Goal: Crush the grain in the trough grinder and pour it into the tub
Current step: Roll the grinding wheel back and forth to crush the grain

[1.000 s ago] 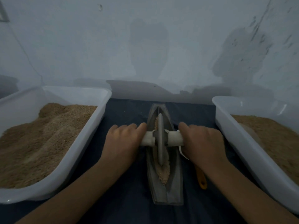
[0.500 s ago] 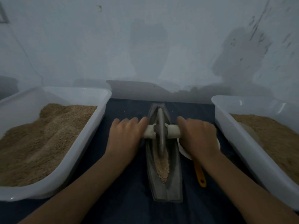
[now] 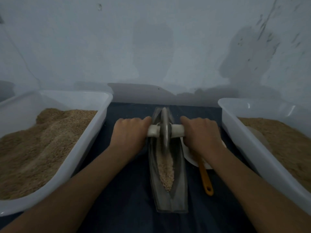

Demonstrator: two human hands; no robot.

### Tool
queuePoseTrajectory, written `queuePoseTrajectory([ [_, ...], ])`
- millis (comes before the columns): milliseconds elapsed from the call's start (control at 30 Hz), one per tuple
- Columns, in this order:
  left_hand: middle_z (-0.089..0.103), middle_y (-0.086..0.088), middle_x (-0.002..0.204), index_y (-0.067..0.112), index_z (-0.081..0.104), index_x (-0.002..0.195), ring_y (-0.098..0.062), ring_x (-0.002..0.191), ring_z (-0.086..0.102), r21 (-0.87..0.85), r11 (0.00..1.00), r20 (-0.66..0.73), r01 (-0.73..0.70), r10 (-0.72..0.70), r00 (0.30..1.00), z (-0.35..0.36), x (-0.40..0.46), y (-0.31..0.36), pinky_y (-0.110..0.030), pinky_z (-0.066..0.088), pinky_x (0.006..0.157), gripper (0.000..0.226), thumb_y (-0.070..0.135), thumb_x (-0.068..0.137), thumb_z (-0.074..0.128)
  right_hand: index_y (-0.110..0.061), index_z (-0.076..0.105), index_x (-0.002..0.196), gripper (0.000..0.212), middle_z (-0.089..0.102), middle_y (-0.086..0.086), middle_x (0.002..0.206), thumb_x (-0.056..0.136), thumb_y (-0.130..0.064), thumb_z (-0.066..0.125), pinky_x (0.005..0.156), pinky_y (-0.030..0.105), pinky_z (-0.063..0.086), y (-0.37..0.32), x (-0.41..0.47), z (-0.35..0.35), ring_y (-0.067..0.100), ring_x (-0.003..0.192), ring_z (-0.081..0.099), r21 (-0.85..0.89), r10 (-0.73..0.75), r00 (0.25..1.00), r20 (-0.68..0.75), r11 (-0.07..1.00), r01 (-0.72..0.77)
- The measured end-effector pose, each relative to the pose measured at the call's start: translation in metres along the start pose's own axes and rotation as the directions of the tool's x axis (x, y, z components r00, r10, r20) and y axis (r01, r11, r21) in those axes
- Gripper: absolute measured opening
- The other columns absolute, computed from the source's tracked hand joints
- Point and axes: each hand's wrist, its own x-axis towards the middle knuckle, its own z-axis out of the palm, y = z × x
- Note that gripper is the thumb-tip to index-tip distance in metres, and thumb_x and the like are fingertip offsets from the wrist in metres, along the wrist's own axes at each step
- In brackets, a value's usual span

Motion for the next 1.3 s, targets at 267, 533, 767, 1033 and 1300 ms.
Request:
queuePoseTrajectory([
  [267, 0.058, 0.006, 0.076, 0.027, 0.042, 0.086, -0.023, 0.068, 0.061, -0.03, 0.999, 0.005, 0.018, -0.018, 1.0, -0.009, -0.007, 0.007, -0.034, 0.029, 0.064, 0.023, 0.032, 0.083, 0.065, -0.026, 0.045, 0.082, 0.03, 0.053, -0.005, 0.064, 0.078, -0.022, 0.074, 0.048, 0.029, 0.037, -0.004, -0.015, 0.004, 0.02, 0.052, 0.051, 0.033, 0.036, 0.997, -0.069, 0.999, -0.033],
  [533, 0.053, -0.001, 0.079, 0.022, 0.053, 0.093, -0.026, 0.064, 0.049, -0.053, 0.998, -0.087, -0.035, 0.03, 0.996, -0.033, -0.074, 0.014, -0.036, 0.025, 0.064, 0.036, 0.01, 0.069, 0.079, -0.022, 0.06, 0.08, 0.027, 0.06, -0.001, 0.065, 0.064, -0.023, 0.082, 0.048, 0.029, 0.042, -0.005, -0.064, -0.023, 0.019, 0.054, 0.054, 0.107, -0.068, 0.974, -0.215, 0.99, 0.093],
  [767, 0.061, 0.003, 0.074, 0.026, 0.047, 0.086, -0.025, 0.064, 0.061, 0.008, 0.999, -0.005, 0.032, -0.031, 0.999, -0.006, -0.01, 0.007, -0.034, 0.029, 0.062, 0.027, 0.025, 0.078, 0.073, -0.027, 0.035, 0.08, 0.041, 0.046, -0.005, 0.06, 0.075, -0.024, 0.076, 0.05, 0.027, 0.027, -0.001, -0.01, 0.001, 0.021, 0.051, 0.045, 0.031, -0.005, 0.997, -0.077, 0.999, 0.007],
  [1033, 0.059, 0.003, 0.077, 0.026, 0.046, 0.087, -0.024, 0.068, 0.058, -0.062, 0.996, -0.025, 0.062, -0.064, 0.998, -0.006, -0.015, 0.009, -0.035, 0.03, 0.064, 0.029, 0.025, 0.079, 0.074, -0.025, 0.046, 0.08, 0.034, 0.048, -0.004, 0.06, 0.072, -0.02, 0.079, 0.05, 0.027, 0.025, -0.007, -0.008, -0.003, 0.018, 0.051, 0.039, 0.018, 0.025, 0.997, -0.072, 1.0, -0.024],
  [1300, 0.042, -0.002, 0.085, 0.02, 0.046, 0.094, -0.025, 0.073, 0.042, -0.045, 0.994, -0.235, -0.104, 0.091, 0.968, -0.031, -0.082, 0.014, -0.039, 0.029, 0.07, 0.021, 0.005, 0.082, 0.054, -0.022, 0.058, 0.084, 0.032, 0.055, -0.001, 0.064, 0.065, -0.022, 0.083, 0.045, 0.028, 0.036, -0.007, -0.079, -0.027, 0.02, 0.051, 0.047, 0.116, -0.01, 0.979, -0.205, 0.993, 0.035],
])
